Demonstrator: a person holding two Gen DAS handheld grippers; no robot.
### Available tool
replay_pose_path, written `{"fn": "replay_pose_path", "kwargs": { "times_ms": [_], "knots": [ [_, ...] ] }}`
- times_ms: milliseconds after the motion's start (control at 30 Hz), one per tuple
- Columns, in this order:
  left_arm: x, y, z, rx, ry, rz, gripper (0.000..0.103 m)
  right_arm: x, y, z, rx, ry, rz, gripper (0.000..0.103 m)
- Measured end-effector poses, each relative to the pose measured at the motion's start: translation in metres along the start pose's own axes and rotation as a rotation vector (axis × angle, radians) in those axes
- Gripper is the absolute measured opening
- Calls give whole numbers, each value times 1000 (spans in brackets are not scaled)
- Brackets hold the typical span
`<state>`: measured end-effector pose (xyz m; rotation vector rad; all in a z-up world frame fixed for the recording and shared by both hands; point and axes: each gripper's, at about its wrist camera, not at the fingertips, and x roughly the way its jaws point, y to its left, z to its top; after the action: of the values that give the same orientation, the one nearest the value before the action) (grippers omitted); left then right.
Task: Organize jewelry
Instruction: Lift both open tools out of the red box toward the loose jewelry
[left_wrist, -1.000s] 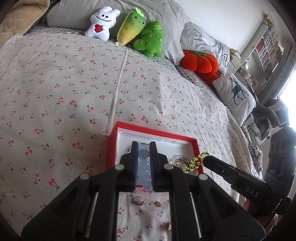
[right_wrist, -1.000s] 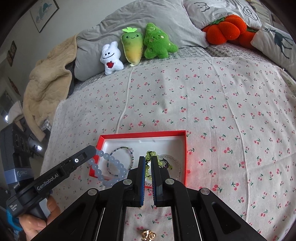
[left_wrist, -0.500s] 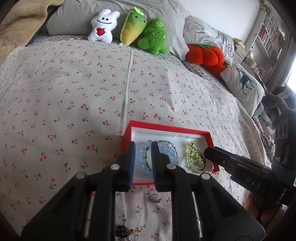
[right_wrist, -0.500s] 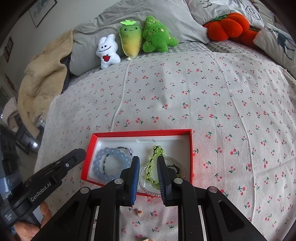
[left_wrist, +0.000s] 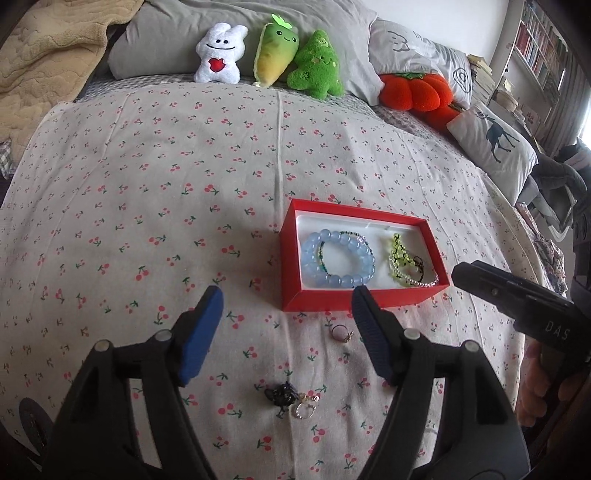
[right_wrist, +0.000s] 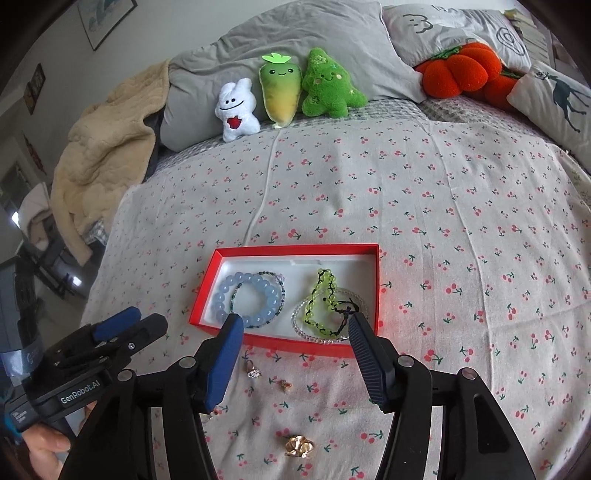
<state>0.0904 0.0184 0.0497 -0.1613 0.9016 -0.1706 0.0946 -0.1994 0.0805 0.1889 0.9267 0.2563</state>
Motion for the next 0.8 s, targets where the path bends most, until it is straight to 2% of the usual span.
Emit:
{"fn": "replay_pose_path", "kwargs": {
  "times_ms": [133,333,633,800],
  "knots": [
    [-5,3,-14,13,15,58,82,-7,0,-11,-9,9,-6,68],
    [-9,5,-33,8,59,69,86,-13,-4,-30,-4,31,-15,76],
    [-14,4,-60,43,93,112,99,-16,-10,-63,-35,76,-51,78],
    [-15,1,-78,93,105,135,101,-15,-15,-84,-67,104,-78,79]
  ]
}}
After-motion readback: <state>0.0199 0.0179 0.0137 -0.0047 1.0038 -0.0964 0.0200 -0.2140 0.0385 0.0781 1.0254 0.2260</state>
